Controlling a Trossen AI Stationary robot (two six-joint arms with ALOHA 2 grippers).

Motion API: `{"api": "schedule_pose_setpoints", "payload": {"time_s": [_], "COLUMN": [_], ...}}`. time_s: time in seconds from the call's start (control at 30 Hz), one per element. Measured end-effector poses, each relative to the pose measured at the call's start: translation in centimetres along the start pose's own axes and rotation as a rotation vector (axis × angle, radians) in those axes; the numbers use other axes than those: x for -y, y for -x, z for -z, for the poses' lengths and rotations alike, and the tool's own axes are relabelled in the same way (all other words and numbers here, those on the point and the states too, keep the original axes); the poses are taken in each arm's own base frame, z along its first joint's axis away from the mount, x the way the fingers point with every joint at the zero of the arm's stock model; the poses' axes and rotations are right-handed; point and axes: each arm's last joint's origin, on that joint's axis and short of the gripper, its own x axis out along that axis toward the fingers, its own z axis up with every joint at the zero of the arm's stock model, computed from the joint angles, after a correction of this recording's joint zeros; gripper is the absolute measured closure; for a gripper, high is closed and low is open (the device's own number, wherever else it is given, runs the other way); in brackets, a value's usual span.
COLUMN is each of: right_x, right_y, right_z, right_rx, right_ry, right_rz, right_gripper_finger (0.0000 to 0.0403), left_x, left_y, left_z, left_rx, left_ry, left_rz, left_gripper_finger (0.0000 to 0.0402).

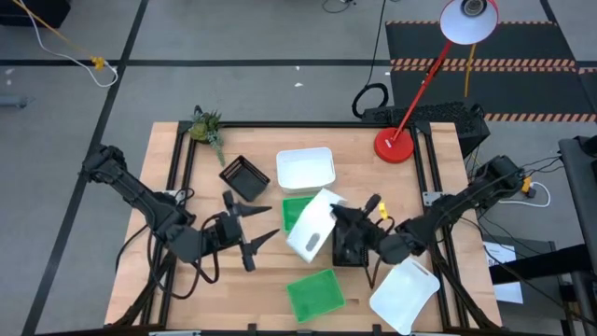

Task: Stack baskets by color
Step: Stack the bottom left white bin on the top white bin

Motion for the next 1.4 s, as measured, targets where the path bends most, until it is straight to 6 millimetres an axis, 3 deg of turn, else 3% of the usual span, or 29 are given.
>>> {"api": "schedule_pose_setpoints", "payload": {"time_s": [0.1,0.33,0.5,0.6,0.7,0.83,1.1,1.3,1.4], "right_x": [0.3,0.1,-0.8,-1.5,-2.0,-2.3,-1.7,-0.9,-0.3], "right_y": [0.1,0.7,1.5,2.1,2.3,2.2,-0.1,-1.5,-2.2], "right_z": [-0.3,-0.5,-0.7,-0.7,-0.6,-0.3,-0.2,-0.4,-0.7], "right_rx": [-0.014,0.024,0.208,0.352,0.453,0.546,0.615,0.602,0.597], "right_ry": [-0.005,0.363,0.775,0.920,0.979,1.047,1.113,1.163,1.161], "right_rz": [0.048,0.005,-0.140,-0.238,-0.315,-0.396,-0.379,-0.301,-0.236], "right_gripper_finger": [0.0402,0.0403,0.0403,0.0403,0.0403,0.0403,0.0403,0.0403,0.0403], "left_x": [0.0,0.1,-0.3,-0.8,-1.4,-2.9,-7.0,-7.1,-6.9], "left_y": [0.0,0.0,-0.5,-1.2,-1.9,-3.7,-7.2,-7.3,-6.4], "left_z": [0.0,0.0,0.0,0.0,0.2,0.9,1.1,1.1,0.5], "left_rx": [0.003,0.002,-0.002,-0.014,-0.045,-0.115,-0.186,-0.165,-0.137], "left_ry": [-0.044,-0.018,0.046,0.049,0.026,0.011,0.052,-0.072,-0.068], "left_rz": [0.000,0.027,0.008,0.061,0.190,0.225,0.289,0.314,0.323], "left_gripper_finger": [0.0148,0.0159,0.0143,0.0126,0.0114,0.0112,0.0149,0.0178,0.0182]}}
